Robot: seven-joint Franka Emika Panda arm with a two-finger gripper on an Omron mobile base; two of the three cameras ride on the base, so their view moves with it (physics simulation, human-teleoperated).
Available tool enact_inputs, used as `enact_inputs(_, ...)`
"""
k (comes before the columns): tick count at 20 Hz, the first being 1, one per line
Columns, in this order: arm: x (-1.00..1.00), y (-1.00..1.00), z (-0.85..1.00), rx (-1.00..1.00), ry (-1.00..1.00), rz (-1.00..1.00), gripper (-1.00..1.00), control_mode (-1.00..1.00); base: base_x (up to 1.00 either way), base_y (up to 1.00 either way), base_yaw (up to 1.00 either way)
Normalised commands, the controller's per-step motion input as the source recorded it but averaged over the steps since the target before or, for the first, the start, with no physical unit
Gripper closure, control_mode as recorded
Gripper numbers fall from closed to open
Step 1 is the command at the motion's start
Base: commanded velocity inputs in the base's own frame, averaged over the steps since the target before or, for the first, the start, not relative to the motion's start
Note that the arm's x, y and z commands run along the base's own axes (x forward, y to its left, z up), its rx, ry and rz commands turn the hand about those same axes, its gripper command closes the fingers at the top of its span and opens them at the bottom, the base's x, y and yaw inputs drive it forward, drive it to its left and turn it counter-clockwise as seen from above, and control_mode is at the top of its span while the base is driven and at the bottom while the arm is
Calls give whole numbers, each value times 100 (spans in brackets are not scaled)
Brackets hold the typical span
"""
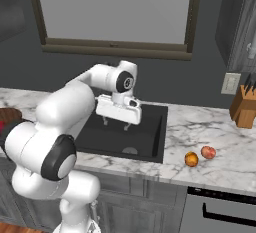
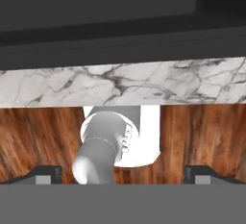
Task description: There is a mixed pile of frozen fruits and vegetables on the counter. Locate all the frozen vegetables and place the items in a bowl on the counter. Take all the frozen fruits and defrost them in a running sink.
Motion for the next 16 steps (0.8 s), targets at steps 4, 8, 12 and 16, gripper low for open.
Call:
enact_inputs(4, -4, -56, -17, 0, 5, -6, -100, -100, 0, 0, 0)
enact_inputs(8, 0, -45, -17, 0, 6, -12, -100, -100, 0, 0, 0)
enact_inputs(12, 3, -34, -14, 0, 3, -15, -100, -100, 0, 0, 0)
enact_inputs(16, 4, -37, -5, 0, 1, -11, -100, -100, 0, 0, 0)
